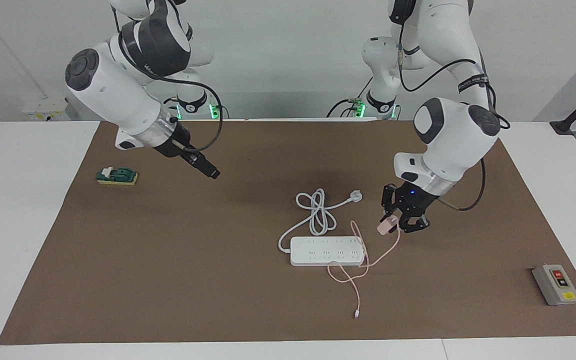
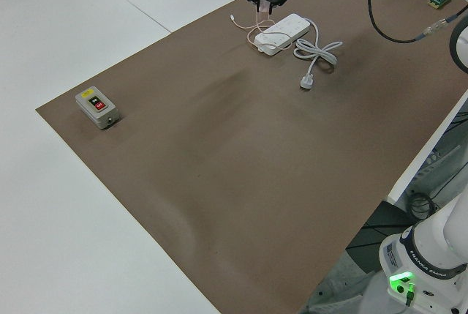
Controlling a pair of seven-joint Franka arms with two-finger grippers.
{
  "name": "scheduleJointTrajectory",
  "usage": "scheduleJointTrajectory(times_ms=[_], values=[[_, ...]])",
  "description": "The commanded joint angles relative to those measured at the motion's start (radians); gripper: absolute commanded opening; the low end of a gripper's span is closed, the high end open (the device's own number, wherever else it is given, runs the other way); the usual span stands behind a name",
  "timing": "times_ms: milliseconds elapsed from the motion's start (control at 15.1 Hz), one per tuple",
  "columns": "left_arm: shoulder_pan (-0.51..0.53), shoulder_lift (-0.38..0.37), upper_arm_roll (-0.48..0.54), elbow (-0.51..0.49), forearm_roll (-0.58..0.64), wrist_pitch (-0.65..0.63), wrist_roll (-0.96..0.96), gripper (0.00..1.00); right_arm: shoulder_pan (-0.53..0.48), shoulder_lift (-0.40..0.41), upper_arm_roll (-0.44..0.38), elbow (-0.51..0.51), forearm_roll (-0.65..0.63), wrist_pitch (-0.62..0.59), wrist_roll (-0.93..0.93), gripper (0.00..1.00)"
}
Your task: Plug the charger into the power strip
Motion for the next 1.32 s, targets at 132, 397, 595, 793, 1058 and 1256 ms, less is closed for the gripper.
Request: scheduleJointTrajectory(times_ms=[132, 397, 595, 793, 1058, 1256], values=[[-0.084, 0.008, 0.013, -0.060, 0.210, 0.195, 0.043, 0.00, -0.030, -0.106, 0.011, -0.029, -0.212, -0.037, -0.506, 1.00], [-0.104, 0.006, 0.012, -0.128, 0.413, 0.252, 0.043, 0.00, -0.050, -0.192, 0.014, -0.078, -0.288, -0.066, -0.616, 1.00], [-0.139, 0.005, 0.013, -0.185, 0.418, 0.252, 0.040, 0.00, -0.068, -0.243, 0.018, -0.151, -0.314, -0.066, -0.624, 1.00], [-0.160, 0.022, 0.012, -0.188, 0.418, 0.248, 0.032, 0.00, -0.072, -0.266, 0.024, -0.190, -0.323, -0.060, -0.627, 1.00], [-0.165, 0.023, 0.009, -0.188, 0.416, 0.249, -0.041, 0.00, -0.078, -0.265, 0.024, -0.188, -0.342, -0.051, -0.636, 1.00], [-0.173, 0.026, 0.007, -0.189, 0.412, 0.263, -0.078, 0.00, -0.082, -0.261, 0.024, -0.181, -0.342, -0.054, -0.676, 1.00]])
